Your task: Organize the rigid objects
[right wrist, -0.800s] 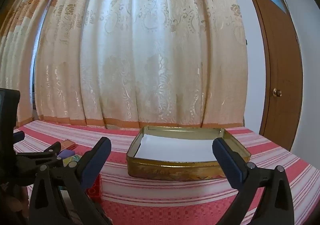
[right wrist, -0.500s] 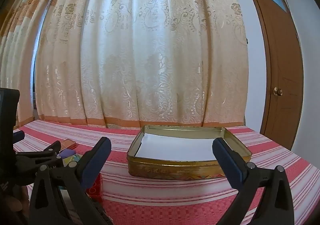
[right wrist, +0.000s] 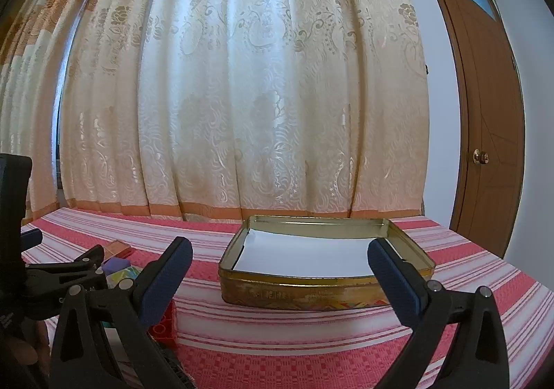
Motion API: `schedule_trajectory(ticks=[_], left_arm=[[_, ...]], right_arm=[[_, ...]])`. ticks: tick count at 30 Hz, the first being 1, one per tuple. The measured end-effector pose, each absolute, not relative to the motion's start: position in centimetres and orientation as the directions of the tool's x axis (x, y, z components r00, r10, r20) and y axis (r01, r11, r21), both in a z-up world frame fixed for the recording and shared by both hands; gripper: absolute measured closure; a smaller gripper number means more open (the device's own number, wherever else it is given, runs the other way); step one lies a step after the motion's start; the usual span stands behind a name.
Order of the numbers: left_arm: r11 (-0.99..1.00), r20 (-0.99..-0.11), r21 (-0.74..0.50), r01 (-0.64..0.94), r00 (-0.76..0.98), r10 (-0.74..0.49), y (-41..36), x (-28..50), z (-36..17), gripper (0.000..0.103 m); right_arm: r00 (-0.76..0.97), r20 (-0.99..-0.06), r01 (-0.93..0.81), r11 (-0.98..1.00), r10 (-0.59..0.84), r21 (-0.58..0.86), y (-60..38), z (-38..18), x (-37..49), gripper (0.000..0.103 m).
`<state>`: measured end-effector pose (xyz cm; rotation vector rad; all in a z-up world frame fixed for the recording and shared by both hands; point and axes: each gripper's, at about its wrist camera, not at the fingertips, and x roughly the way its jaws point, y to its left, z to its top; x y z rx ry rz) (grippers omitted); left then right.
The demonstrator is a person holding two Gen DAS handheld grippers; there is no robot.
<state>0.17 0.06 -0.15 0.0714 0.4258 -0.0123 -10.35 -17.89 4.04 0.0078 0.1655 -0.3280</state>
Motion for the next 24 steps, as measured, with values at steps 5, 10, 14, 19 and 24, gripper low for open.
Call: schedule_trajectory(ticks=[5,10,14,19,24], left_arm=[[0.997,-0.414,0.065,0.028,0.910,0.001,0.01,0.12,-0.25,0.000],[0.998,-0.414,0.065,0.027,0.910,0.002,-0.07,0.17,-0.29,0.000],[0.998,-0.414,0.065,0.028,0.910,0.001,-0.06,0.17,-0.30,0.000],[0.997,-0.415,0.065,0.029,0.910,0.001,-0.01,0.16,-0.31,0.000],[0.998,-0.416,0.062,0.028,0.909,0.000,-0.12,0.12,-0.44,0.000]], right_arm=[[0.932,-0.168,0.322,0.946,-0.321,-0.017,-18.00,3.98,-10.40,0.001],[0.932,-0.171,0.323,0.946,-0.321,-0.016,-17.88,3.87,-10.32,0.001],[0.931,-0.178,0.320,0.947,-0.318,-0.015,-17.90,3.80,-10.21,0.001],[0.933,-0.183,0.314,0.949,-0.311,-0.011,-17.90,3.83,-10.15,0.001],[0.934,-0.191,0.307,0.952,-0.302,-0.004,-17.93,3.76,-10.06,0.001]])
